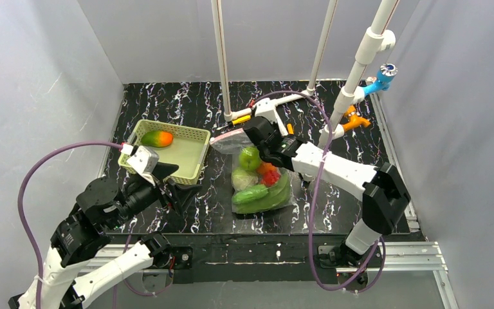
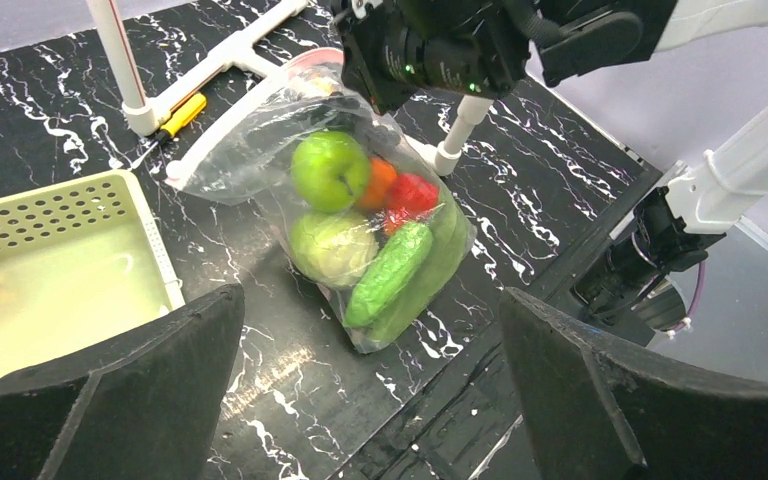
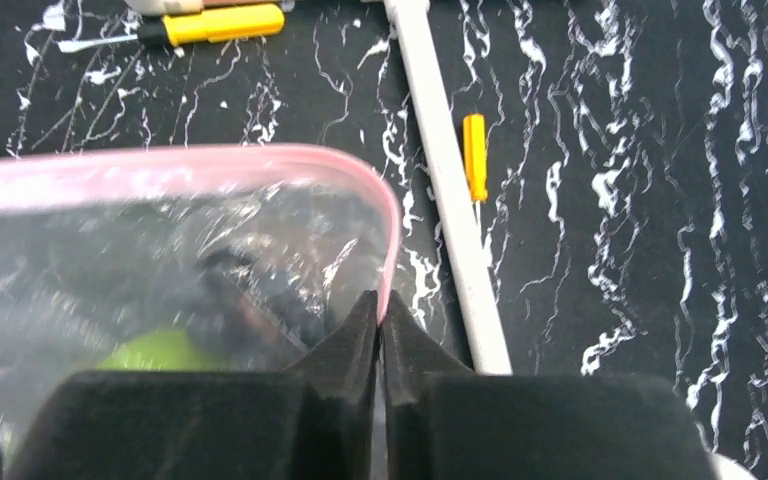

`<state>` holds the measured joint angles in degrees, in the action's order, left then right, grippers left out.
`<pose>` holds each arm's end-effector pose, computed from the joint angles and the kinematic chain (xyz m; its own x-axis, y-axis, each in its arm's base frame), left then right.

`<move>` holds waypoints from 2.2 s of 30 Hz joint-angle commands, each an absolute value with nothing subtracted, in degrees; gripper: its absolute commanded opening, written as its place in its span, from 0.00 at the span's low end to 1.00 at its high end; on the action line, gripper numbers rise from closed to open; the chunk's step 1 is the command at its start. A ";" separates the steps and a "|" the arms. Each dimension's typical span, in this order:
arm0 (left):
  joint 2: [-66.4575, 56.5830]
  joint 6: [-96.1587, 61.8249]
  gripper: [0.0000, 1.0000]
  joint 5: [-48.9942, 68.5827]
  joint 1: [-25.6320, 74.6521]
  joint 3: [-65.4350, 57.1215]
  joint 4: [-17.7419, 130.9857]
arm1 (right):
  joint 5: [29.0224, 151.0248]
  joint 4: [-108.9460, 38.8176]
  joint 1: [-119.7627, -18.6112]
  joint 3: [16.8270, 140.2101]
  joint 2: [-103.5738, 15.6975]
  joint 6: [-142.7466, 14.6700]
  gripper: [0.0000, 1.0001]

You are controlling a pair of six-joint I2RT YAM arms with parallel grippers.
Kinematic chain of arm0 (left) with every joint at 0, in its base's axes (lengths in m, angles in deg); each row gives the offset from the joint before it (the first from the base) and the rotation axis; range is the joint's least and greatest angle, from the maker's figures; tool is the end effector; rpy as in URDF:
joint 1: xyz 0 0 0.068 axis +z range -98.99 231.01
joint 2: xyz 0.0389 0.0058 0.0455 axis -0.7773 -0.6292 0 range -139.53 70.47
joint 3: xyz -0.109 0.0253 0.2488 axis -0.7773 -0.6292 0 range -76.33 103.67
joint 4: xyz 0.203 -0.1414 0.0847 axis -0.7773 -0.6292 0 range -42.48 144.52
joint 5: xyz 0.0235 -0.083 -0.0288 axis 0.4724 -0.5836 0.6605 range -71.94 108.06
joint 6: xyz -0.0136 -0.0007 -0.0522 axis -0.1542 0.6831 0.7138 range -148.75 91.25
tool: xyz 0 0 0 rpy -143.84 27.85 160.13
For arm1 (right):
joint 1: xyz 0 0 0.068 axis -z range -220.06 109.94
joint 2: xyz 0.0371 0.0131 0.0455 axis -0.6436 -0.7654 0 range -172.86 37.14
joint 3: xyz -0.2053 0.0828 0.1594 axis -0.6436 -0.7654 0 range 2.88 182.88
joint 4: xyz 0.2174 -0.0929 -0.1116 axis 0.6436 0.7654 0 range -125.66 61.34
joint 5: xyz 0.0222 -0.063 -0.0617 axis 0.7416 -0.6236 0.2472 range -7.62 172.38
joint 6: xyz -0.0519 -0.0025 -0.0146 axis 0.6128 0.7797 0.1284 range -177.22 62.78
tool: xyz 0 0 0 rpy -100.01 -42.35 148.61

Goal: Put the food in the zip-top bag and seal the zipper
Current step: Place the zipper food storage bag at the center of the board, then reset both arms

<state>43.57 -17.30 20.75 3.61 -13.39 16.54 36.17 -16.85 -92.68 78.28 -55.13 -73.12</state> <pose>0.0398 -0.0408 0.4219 -0.1621 -0.1166 -0.9799 0.6850 0.7015 -0.1968 0.2404 0.2724 0.3060 -0.3937 -0.2031 -0.8965 -0.0895 0.9791 -0.1825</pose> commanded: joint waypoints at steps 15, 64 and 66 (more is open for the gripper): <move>45.38 -15.27 0.98 24.39 3.76 -13.39 15.41 | 42.04 -9.55 -97.58 86.19 -50.30 -67.82 0.60; 57.07 -16.38 0.98 36.73 3.72 -11.25 17.87 | 36.27 1.26 -100.45 76.23 3.71 -67.54 0.98; 57.05 -16.35 0.98 36.65 3.70 -11.24 17.85 | 37.34 1.02 -100.48 75.60 4.59 -67.60 0.98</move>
